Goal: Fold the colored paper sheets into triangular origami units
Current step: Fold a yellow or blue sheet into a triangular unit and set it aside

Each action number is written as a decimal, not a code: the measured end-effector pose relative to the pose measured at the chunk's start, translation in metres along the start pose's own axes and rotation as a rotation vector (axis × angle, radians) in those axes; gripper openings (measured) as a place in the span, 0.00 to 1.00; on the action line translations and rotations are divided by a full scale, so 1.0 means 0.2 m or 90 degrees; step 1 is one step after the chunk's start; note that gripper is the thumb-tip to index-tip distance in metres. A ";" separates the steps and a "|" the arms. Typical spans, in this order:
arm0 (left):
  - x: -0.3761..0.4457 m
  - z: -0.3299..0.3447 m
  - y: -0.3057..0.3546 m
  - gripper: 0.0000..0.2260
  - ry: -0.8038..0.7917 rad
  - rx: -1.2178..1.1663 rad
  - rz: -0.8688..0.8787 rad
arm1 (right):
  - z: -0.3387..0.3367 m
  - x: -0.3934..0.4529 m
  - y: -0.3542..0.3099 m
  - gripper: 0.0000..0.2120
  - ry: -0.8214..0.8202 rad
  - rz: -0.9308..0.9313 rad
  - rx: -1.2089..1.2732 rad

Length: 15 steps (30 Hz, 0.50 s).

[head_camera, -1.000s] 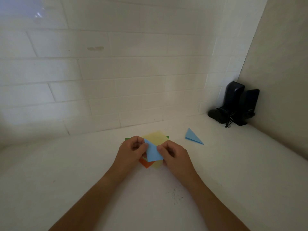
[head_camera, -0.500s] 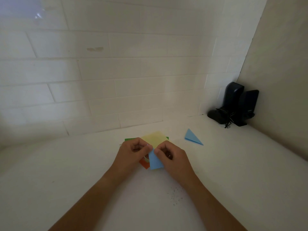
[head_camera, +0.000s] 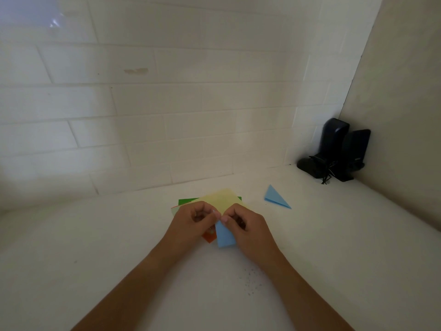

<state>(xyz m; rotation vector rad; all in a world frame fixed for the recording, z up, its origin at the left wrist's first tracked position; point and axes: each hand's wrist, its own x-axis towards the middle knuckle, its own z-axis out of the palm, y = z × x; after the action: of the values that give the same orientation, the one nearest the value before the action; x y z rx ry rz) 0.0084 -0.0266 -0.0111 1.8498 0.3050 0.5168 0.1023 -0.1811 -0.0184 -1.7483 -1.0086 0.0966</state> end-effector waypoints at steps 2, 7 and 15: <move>0.00 0.00 0.01 0.06 0.010 -0.003 0.002 | 0.00 0.00 0.00 0.09 0.017 0.008 -0.003; -0.01 -0.01 0.02 0.06 0.029 -0.012 -0.004 | 0.00 0.00 -0.01 0.12 0.022 0.013 -0.005; -0.02 0.00 0.03 0.07 -0.003 0.013 0.018 | 0.00 0.00 -0.01 0.11 0.014 0.005 0.005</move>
<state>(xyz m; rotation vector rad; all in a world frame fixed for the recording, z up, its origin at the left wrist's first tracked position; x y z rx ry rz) 0.0047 -0.0298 -0.0057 1.8771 0.2819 0.5303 0.1006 -0.1820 -0.0159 -1.7426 -0.9843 0.0866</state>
